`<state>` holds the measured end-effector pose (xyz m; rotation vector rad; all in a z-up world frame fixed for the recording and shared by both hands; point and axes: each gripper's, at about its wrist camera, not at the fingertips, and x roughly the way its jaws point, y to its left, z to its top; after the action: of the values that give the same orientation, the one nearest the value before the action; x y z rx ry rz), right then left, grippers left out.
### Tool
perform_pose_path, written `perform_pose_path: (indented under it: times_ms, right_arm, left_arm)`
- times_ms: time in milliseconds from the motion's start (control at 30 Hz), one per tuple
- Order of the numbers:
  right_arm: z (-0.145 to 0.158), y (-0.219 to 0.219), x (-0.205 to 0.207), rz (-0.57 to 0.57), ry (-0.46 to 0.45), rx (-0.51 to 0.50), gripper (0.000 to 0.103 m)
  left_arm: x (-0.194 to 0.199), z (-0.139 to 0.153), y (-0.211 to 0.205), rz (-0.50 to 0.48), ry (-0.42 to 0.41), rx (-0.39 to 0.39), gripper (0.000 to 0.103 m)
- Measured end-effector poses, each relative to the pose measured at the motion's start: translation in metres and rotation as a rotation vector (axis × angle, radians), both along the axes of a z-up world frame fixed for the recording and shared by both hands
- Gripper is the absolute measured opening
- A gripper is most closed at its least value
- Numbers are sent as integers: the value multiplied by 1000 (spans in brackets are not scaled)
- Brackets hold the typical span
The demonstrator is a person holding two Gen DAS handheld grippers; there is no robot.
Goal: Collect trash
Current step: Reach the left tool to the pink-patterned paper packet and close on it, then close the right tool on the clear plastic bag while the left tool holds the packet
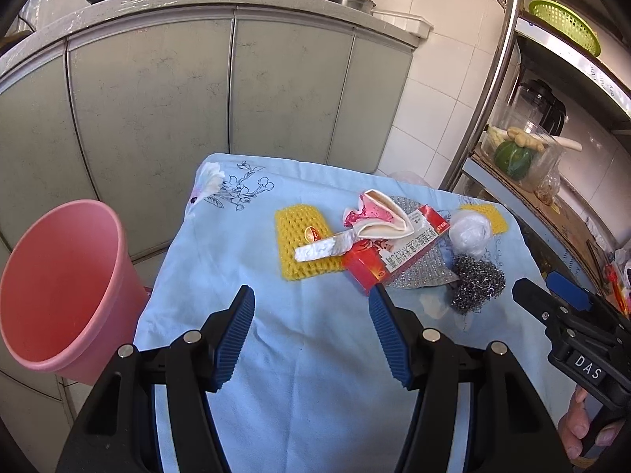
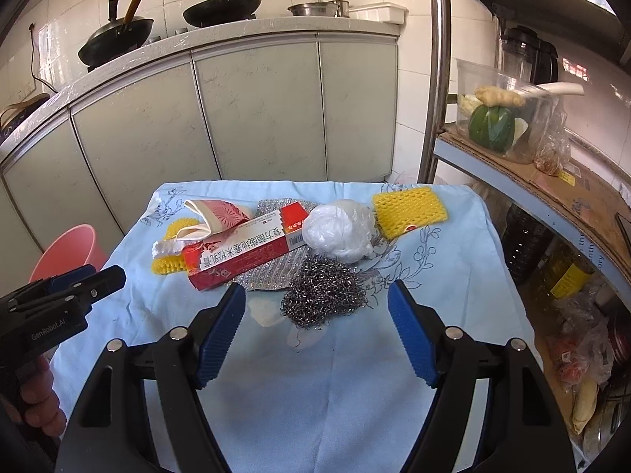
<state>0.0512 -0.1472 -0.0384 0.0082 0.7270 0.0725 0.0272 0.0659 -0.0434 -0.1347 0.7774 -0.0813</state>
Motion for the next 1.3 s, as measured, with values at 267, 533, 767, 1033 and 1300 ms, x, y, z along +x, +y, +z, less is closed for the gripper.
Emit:
perform_pose_path:
  times_ms: [267, 533, 767, 1033, 1300]
  right_arm:
    - [-6, -1, 7, 6, 14, 3, 69]
    - [-7, -11, 17, -13, 10, 13, 69]
    - [-6, -16, 26, -9, -2, 15, 69]
    - [-13, -22, 39, 1, 10, 25, 69]
    - [-16, -29, 51, -3, 10, 39, 69]
  left_arm:
    - [20, 6, -9, -55, -7, -41, 55]
    - [58, 20, -35, -122, -5, -65, 54]
    - [106, 15, -44, -109, 69, -71, 54]
    - [131, -7, -49, -98, 160, -92, 23]
    - [118, 1, -44, -107, 119, -130, 8]
